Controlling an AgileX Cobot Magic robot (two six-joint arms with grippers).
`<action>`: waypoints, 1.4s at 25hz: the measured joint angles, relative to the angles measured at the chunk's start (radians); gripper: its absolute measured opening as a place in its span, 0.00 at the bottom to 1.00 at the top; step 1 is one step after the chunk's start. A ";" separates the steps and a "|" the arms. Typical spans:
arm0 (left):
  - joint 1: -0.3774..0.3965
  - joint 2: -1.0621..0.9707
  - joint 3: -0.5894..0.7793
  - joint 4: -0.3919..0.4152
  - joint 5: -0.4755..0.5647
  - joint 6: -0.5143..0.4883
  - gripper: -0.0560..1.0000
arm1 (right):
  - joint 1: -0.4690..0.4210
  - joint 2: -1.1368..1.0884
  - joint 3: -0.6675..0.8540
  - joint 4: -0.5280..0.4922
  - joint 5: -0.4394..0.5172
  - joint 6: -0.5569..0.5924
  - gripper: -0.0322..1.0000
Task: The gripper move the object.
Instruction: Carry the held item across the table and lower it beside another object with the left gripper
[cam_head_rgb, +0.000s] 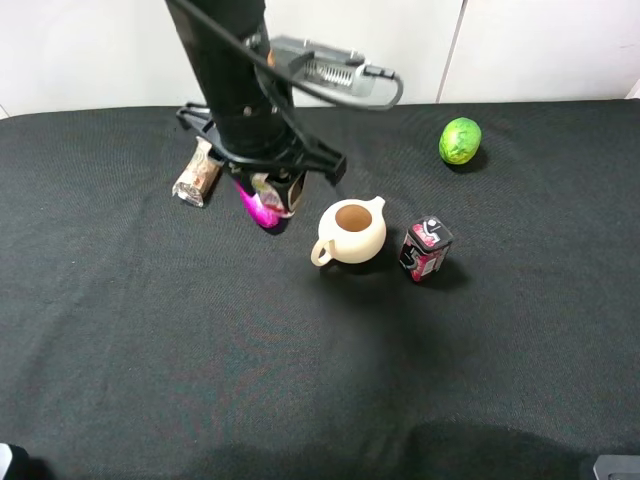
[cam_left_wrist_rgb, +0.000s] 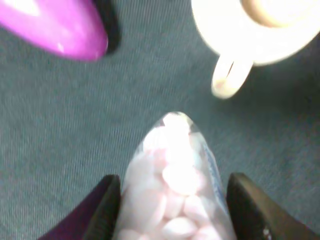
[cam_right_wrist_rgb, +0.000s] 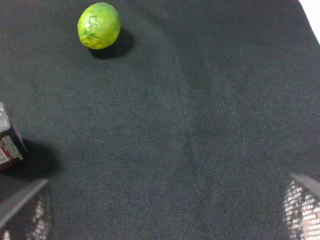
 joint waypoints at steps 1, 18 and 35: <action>0.000 0.000 -0.019 0.000 0.008 0.004 0.53 | 0.000 0.000 0.000 0.000 0.000 0.000 0.70; 0.022 0.065 -0.314 -0.004 0.132 0.061 0.53 | 0.000 0.000 0.000 0.000 0.000 0.000 0.70; 0.049 0.390 -0.718 -0.004 0.171 0.064 0.53 | 0.000 0.000 0.000 0.000 0.000 0.000 0.70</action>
